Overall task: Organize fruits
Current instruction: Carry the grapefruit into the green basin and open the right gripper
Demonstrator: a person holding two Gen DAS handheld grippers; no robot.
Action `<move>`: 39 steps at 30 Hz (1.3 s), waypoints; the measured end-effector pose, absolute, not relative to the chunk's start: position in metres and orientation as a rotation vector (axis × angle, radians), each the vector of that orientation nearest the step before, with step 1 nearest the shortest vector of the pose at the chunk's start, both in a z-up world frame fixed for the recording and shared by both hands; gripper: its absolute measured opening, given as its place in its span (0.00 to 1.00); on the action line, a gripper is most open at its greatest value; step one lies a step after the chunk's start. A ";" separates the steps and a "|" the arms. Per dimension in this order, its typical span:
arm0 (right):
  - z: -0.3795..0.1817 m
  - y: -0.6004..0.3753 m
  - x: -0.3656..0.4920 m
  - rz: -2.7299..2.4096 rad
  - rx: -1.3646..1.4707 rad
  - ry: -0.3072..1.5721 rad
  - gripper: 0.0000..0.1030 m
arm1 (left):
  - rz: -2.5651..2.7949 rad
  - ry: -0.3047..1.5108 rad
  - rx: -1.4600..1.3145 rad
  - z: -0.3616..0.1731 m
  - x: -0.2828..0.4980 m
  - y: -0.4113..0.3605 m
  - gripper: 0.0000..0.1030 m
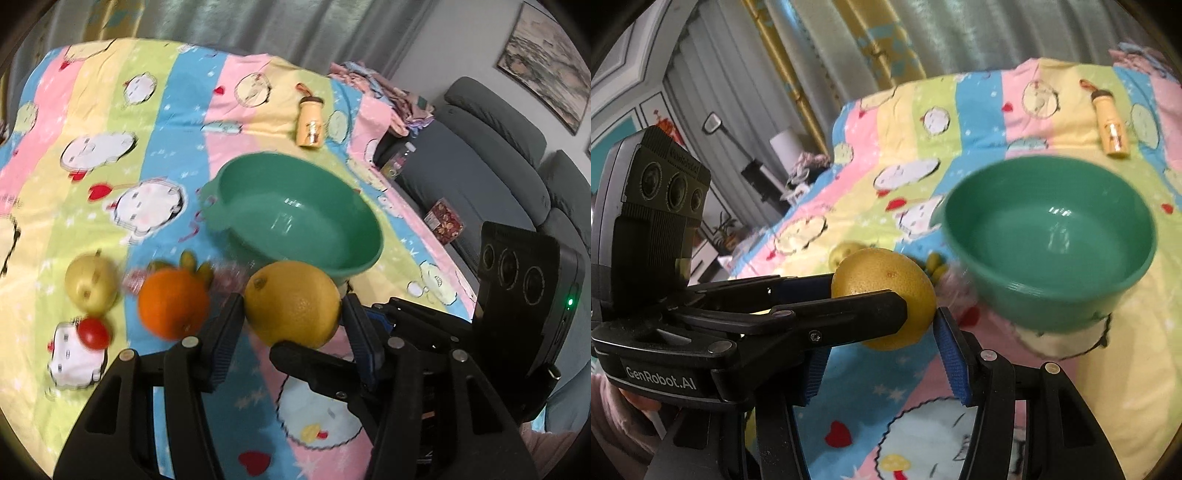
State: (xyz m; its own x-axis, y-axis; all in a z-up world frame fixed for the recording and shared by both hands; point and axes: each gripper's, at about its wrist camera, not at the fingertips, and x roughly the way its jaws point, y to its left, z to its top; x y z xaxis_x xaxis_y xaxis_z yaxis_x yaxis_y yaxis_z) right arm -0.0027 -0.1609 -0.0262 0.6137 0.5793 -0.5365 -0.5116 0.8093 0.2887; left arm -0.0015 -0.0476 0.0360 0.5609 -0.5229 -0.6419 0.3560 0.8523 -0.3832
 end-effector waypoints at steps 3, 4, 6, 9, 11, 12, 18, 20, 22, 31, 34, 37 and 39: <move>-0.020 -0.171 0.004 0.606 0.115 0.635 0.55 | -0.545 0.817 -0.210 0.042 0.010 -0.057 0.53; -0.019 -0.174 0.007 0.599 0.119 0.629 0.55 | -0.552 0.816 -0.206 0.042 0.016 -0.060 0.53; -0.017 -0.182 0.013 0.587 0.129 0.622 0.55 | -0.562 0.816 -0.195 0.044 0.024 -0.067 0.53; -0.015 -0.191 0.023 0.567 0.143 0.617 0.55 | -0.580 0.818 -0.195 0.046 0.036 -0.076 0.53; -0.015 -0.196 0.030 0.552 0.149 0.621 0.55 | -0.590 0.825 -0.199 0.045 0.045 -0.082 0.53; -0.015 -0.198 0.033 0.544 0.151 0.624 0.55 | -0.594 0.826 -0.199 0.045 0.048 -0.085 0.53; -0.016 -0.207 0.044 0.503 0.145 0.649 0.55 | -0.621 0.849 -0.214 0.039 0.064 -0.094 0.53; -0.018 -0.207 0.048 0.483 0.133 0.666 0.55 | -0.621 0.864 -0.220 0.037 0.068 -0.098 0.53; -0.020 -0.206 0.052 0.457 0.113 0.692 0.55 | -0.613 0.877 -0.213 0.033 0.070 -0.101 0.53; -0.020 -0.212 0.050 0.389 0.092 0.699 0.62 | -0.575 0.860 -0.184 0.034 0.068 -0.098 0.66; -0.014 -0.219 0.044 0.358 0.105 0.681 0.65 | -0.558 0.835 -0.177 0.042 0.063 -0.089 0.76; -0.011 -0.229 0.036 0.346 0.143 0.668 0.66 | -0.515 0.804 -0.179 0.051 0.056 -0.071 0.80; -0.010 -0.238 0.029 0.347 0.177 0.660 0.66 | -0.475 0.791 -0.179 0.055 0.051 -0.057 0.88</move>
State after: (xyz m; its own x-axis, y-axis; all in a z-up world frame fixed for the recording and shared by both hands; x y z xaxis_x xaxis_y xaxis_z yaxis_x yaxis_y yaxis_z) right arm 0.0294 -0.2382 -0.0099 0.7357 0.3693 -0.5678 -0.2581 0.9279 0.2691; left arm 0.0509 -0.0575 0.0546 0.6047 -0.4735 -0.6404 0.3419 0.8805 -0.3283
